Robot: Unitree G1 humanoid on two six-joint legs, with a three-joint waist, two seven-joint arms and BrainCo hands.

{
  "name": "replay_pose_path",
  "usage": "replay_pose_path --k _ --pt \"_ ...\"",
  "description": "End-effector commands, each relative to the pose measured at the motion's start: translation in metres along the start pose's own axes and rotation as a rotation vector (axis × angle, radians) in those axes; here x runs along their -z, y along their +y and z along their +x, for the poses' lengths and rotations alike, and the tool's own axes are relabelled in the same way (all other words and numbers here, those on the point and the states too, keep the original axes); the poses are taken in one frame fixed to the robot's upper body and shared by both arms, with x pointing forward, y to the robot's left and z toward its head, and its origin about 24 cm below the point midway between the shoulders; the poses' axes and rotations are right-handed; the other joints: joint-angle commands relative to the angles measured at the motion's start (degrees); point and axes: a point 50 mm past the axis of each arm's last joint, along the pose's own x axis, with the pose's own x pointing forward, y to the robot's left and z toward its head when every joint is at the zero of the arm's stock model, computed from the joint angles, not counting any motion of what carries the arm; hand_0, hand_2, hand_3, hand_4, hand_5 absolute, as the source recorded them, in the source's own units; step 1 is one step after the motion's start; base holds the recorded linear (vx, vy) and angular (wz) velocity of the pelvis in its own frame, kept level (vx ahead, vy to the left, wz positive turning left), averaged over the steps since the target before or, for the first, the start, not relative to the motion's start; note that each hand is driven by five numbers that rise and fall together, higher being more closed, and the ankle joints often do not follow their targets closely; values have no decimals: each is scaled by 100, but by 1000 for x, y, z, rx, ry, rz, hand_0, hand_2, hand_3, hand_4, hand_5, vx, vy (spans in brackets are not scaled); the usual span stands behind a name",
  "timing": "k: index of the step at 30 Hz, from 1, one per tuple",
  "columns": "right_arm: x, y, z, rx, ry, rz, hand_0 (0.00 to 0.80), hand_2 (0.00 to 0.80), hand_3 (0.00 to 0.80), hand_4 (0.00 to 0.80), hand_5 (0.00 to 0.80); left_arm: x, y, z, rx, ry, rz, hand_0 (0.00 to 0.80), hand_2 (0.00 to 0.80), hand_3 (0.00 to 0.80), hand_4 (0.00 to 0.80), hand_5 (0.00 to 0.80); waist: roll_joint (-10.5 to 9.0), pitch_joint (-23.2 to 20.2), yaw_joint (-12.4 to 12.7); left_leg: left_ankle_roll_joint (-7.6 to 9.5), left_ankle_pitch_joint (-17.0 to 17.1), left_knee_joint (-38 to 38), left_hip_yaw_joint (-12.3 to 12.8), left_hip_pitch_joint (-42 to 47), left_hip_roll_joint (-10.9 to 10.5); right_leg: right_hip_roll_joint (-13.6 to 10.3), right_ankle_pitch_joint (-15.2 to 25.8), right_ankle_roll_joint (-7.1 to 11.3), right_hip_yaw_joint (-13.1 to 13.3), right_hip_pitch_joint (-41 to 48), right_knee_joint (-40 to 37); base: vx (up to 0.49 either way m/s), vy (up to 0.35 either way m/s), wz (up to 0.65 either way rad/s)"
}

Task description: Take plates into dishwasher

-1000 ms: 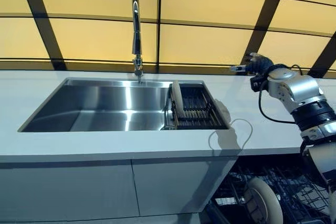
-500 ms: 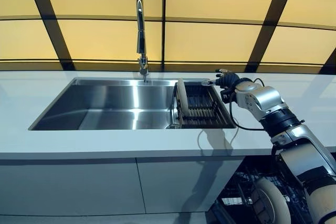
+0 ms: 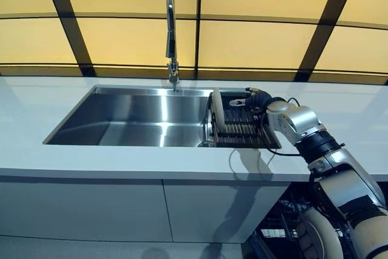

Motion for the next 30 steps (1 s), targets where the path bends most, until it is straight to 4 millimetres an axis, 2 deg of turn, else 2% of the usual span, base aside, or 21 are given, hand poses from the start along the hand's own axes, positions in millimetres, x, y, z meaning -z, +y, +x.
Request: replay_pose_path --k 1,17,30 --pt "-29 -8 -6 56 -114 -79 0 0 0 0 0 -30 5 -2 -40 -50 44 0 0 0 0 0 -293 183 157 211 -444 -7 96 200 -281 -327 321 284 123 -247 23 -41 -5 1" --pt "-23 14 -3 9 -108 -135 0 0 0 0 0 -32 3 -2 -46 -46 61 0 0 0 0 0 -320 210 227 235 -453 -7 49 273 -283 -365 321 306 90 -180 60 8 2 0" --pt "-25 15 -2 14 -109 -146 0 0 0 0 0 -36 4 -3 -58 -59 68 0 0 0 0 0 -379 223 287 229 -452 -7 9 274 -273 -382 328 334 53 -179 77 8 -5 1"
